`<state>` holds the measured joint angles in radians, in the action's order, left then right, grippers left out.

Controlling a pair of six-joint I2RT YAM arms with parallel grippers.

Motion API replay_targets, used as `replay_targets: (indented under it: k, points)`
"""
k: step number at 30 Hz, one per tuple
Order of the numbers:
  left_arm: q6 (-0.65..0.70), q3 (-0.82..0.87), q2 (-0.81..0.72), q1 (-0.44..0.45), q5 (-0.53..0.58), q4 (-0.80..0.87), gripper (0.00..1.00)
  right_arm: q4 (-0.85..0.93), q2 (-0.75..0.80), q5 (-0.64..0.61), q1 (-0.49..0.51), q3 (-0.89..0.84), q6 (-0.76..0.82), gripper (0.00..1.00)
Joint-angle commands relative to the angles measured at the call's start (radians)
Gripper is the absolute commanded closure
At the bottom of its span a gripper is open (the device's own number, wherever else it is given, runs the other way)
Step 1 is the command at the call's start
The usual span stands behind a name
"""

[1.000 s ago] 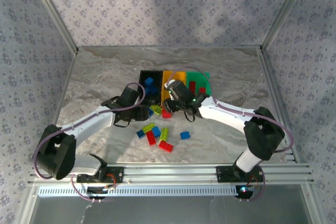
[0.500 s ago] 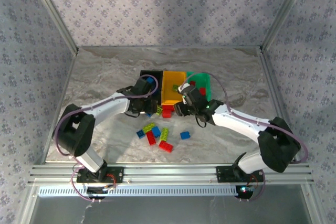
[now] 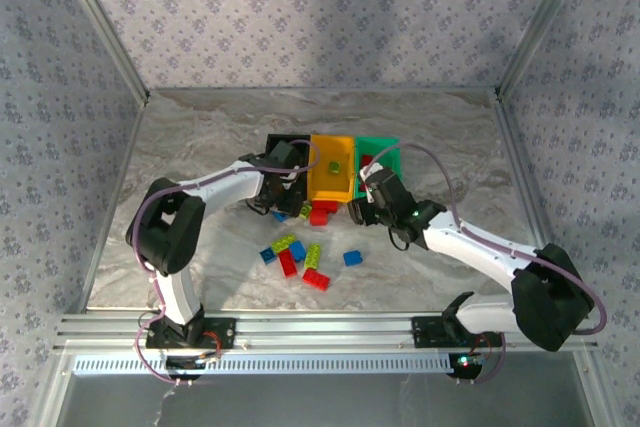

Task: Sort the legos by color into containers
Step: Pick up the lego from the center of the table.

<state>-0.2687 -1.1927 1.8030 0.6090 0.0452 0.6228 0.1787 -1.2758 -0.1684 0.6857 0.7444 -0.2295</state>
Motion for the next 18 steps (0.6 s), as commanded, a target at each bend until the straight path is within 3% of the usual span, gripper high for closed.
replay_targets:
  k: [1,18]
  points:
    - [0.035,-0.006,0.033,0.000,0.013,0.046,0.36,-0.005,0.022,-0.005,-0.009,-0.014,-0.015,0.37]
    - [-0.003,0.075,-0.037,0.006,0.004,0.050,0.35,-0.036,0.024,0.007,-0.020,-0.042,-0.021,0.37]
